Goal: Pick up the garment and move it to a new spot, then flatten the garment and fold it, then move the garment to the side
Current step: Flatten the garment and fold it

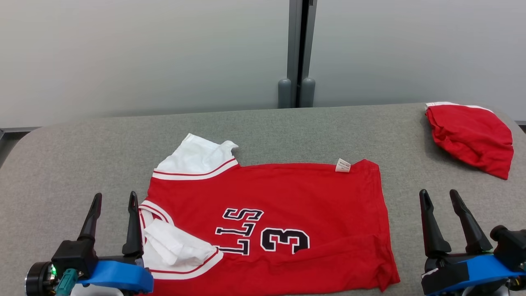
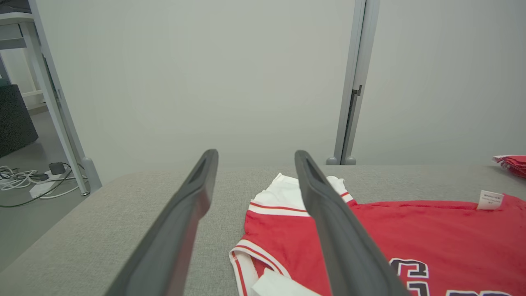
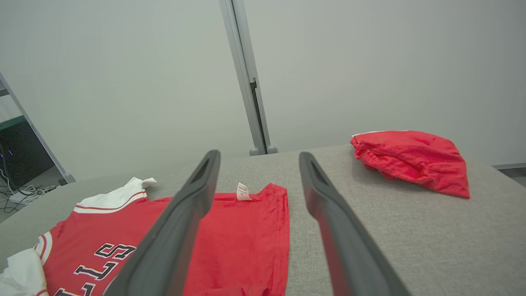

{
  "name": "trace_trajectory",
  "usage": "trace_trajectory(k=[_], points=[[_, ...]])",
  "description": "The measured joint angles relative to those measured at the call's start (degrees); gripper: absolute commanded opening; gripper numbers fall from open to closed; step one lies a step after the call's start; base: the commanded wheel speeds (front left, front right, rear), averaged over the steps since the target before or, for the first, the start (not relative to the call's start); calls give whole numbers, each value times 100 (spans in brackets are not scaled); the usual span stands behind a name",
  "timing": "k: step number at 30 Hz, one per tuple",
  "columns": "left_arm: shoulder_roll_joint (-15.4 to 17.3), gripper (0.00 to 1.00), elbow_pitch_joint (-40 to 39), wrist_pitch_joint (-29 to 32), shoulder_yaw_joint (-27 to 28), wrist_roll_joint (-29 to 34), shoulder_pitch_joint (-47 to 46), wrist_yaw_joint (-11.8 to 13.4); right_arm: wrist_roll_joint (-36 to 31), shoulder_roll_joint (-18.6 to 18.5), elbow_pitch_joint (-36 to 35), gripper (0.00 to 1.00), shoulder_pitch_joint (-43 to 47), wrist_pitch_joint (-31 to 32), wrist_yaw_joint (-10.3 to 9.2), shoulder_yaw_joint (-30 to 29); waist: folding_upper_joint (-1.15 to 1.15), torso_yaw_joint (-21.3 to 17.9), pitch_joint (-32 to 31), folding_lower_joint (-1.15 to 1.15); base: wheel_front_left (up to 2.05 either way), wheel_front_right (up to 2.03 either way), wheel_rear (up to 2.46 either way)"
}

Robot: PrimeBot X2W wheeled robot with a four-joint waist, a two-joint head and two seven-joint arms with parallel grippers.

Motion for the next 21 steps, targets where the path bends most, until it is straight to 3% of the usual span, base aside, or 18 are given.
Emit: trace_trajectory(k=[21], points=[[1,100,238,10,-9,-56,7,96,-182,36,391,100,82,-58,0,65,0,48,-45,0,0,0,0]])
